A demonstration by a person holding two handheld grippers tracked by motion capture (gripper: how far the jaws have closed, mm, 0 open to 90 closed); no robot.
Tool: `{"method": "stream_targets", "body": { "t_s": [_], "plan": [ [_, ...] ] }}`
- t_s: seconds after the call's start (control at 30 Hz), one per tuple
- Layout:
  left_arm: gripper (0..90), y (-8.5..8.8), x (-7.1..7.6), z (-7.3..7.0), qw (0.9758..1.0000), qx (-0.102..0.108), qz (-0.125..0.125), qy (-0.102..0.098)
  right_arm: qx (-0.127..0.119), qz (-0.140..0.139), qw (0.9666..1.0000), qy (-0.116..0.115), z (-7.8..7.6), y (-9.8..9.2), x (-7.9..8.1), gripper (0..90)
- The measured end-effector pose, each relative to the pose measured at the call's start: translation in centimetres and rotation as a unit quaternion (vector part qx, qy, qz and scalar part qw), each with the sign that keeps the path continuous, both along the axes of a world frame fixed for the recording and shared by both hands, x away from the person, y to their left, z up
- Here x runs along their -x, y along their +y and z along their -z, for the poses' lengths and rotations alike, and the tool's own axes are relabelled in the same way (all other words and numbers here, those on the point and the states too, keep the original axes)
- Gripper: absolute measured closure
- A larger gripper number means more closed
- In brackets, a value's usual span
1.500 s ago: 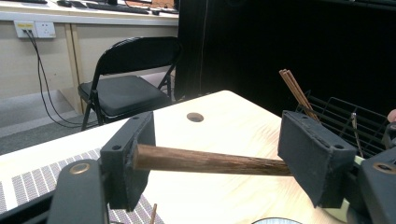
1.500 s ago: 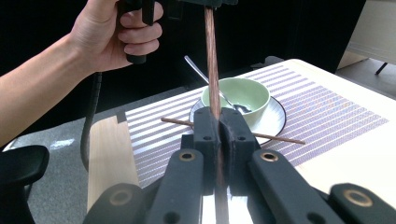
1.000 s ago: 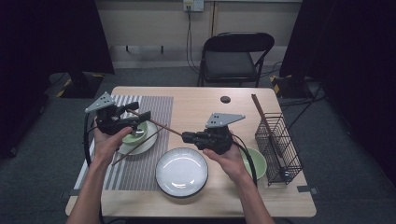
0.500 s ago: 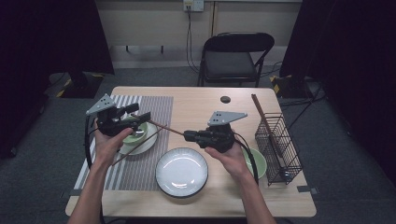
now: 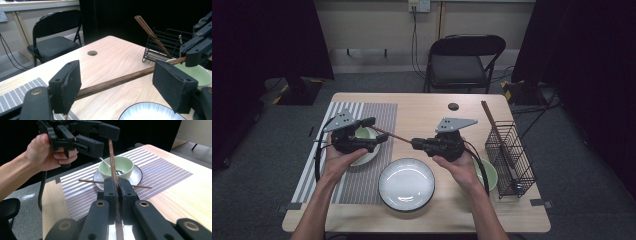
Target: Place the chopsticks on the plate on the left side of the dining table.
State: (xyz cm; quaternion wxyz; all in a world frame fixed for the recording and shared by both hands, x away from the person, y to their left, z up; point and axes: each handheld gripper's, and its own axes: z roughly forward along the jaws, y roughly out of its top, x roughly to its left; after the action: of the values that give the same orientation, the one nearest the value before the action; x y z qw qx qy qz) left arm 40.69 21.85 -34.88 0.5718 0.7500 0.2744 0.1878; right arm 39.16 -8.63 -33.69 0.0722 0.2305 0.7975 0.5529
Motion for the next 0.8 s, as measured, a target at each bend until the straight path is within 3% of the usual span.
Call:
{"method": "stream_targets", "body": {
  "t_s": [0.2,0.4,0.8],
  "plan": [
    [22.1,-0.5,-0.1,0.8,0.9995,-0.028,0.013,0.001,0.005,0.001,1.0000,0.005,0.1,-0.2,0.1,86.0],
    [20.5,-0.9,-0.3,1.3,0.9993,-0.035,0.015,0.003,0.003,0.008,0.9999,0.006,-0.2,-0.4,0.1,86.0],
    [30.2,-1.1,-0.3,1.9,0.9981,-0.060,0.013,-0.008,-0.005,0.012,0.9997,0.020,-0.6,-0.8,-0.2,85.9]
  ]
}}
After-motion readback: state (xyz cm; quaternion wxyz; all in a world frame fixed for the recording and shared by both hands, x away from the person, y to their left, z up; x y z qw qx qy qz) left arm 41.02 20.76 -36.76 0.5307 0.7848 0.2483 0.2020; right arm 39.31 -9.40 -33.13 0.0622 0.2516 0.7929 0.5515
